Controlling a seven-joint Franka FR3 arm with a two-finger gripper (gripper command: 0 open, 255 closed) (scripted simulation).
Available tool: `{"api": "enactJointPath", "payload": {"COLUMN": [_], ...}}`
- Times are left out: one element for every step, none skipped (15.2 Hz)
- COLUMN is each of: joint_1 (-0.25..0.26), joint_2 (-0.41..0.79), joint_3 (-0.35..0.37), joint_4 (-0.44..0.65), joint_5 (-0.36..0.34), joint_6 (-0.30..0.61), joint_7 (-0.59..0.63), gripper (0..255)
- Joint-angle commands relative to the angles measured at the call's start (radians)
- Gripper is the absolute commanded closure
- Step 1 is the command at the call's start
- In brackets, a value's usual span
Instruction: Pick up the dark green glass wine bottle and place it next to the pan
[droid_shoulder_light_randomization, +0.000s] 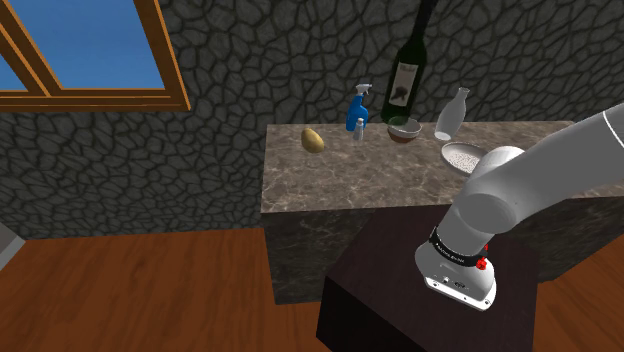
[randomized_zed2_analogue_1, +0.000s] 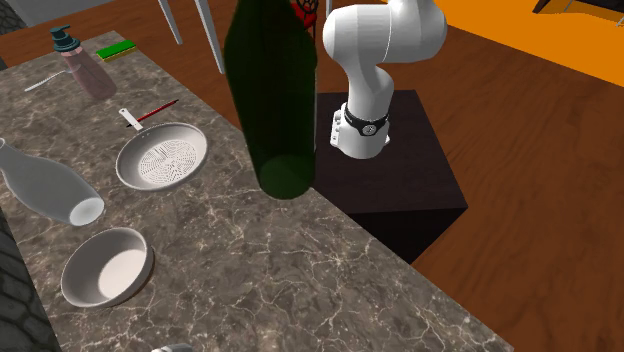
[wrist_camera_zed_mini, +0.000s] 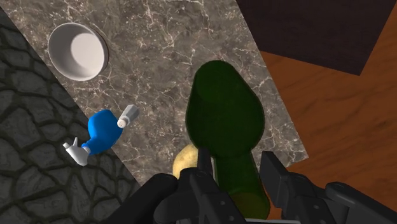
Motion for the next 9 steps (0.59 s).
{"api": "enactJointPath", "payload": {"joint_1": [0.003, 0.005, 0.006, 0.007, 0.009, 0.01, 0.012, 0.013, 0.014], "joint_2": [0.019, 0.028, 0.038, 0.047, 0.057, 0.067, 0.078, 0.089, 0.1], "joint_3": [-0.002, -0.002, -0.003, -0.004, -0.005, -0.007, -0.008, -0.01, -0.012], "joint_4": [0.046, 0.068, 0.091, 0.114, 0.137, 0.161, 0.185, 0.21, 0.235], "joint_5": [0.004, 0.006, 0.008, 0.01, 0.013, 0.015, 0.017, 0.02, 0.022], "joint_6": [-0.027, -0.04, -0.053, -0.067, -0.081, -0.095, -0.109, -0.123, -0.137], "joint_7": [-0.004, -0.006, -0.008, -0.01, -0.013, -0.015, -0.017, -0.02, -0.023], "gripper": [255, 255, 255, 255, 255, 255, 255, 255, 255]}}
